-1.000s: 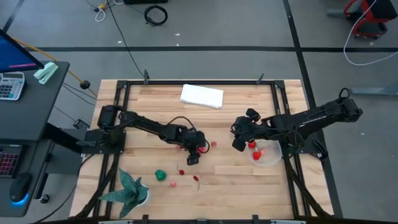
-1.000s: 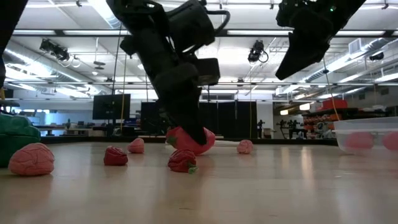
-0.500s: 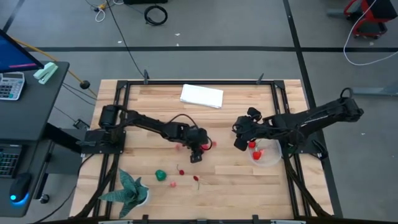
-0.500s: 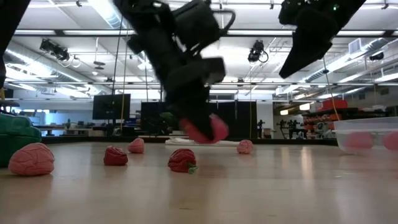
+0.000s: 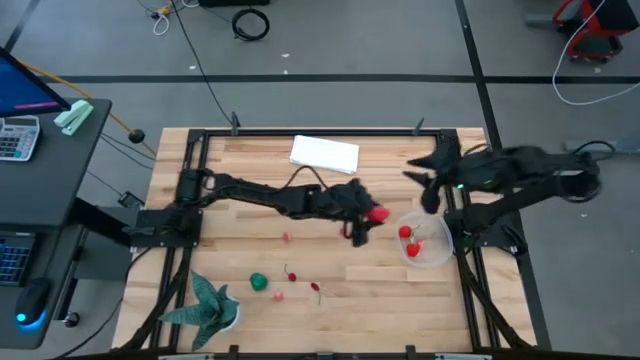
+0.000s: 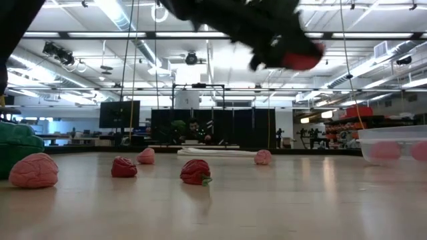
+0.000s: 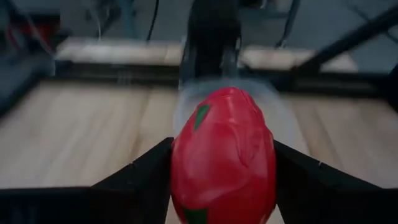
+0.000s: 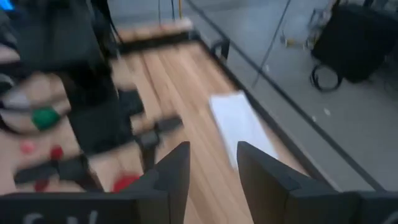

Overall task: Pick and placing Produce into tupperware
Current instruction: Put the red dragonfruit into the transparent bin, then adjust the transparent bin, then put the pink peach into the transparent bin

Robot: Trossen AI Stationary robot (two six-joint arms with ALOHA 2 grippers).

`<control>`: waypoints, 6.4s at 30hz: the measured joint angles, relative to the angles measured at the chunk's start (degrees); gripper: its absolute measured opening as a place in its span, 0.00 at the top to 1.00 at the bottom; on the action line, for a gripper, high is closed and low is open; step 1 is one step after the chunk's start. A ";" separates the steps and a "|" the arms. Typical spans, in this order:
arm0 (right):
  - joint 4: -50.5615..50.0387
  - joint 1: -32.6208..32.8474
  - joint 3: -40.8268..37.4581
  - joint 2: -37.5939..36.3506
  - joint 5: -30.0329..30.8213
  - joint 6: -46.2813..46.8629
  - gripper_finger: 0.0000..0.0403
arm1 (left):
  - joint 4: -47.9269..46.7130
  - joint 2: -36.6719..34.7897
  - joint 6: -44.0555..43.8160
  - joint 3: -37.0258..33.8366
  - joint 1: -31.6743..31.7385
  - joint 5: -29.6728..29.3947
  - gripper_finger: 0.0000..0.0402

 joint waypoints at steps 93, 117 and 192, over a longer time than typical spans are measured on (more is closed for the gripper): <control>8.68 21.53 -42.32 1.15 -12.11 53.47 0.99 | -68.89 -7.11 16.84 41.24 12.02 -21.94 1.00; 37.43 2.95 -44.66 20.08 -14.19 31.14 1.00 | -70.68 -25.21 16.29 41.24 12.76 -22.06 0.99; 16.06 -7.13 -5.89 18.21 -25.47 -10.05 0.69 | 5.33 1.08 -1.62 -25.03 1.01 1.50 0.43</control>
